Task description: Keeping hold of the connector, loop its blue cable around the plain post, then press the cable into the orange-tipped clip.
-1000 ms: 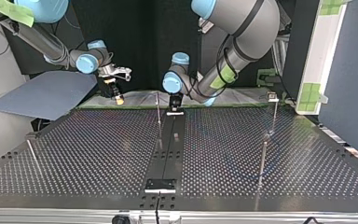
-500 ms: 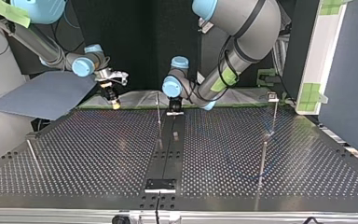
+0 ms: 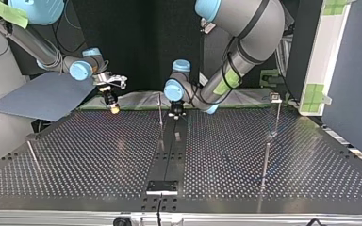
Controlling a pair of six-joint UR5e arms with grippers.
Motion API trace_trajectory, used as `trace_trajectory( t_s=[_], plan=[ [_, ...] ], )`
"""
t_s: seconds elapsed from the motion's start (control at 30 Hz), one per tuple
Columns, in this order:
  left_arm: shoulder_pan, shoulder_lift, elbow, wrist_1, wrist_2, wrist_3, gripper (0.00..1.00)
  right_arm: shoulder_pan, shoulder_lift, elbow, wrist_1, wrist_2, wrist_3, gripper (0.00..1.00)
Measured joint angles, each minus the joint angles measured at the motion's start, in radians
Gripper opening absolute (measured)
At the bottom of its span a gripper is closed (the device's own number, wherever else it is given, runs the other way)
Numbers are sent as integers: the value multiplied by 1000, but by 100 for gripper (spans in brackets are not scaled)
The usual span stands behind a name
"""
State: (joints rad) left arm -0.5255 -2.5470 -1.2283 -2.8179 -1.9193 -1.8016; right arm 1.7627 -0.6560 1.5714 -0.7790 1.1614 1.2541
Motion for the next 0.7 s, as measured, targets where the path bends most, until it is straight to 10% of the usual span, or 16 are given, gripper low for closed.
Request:
trace_trajectory(
  t_s=[0.7],
  plan=[
    [17,-1,27,-24,-8,5,13,-18,0,-16,2,-17,12,0]
  ],
)
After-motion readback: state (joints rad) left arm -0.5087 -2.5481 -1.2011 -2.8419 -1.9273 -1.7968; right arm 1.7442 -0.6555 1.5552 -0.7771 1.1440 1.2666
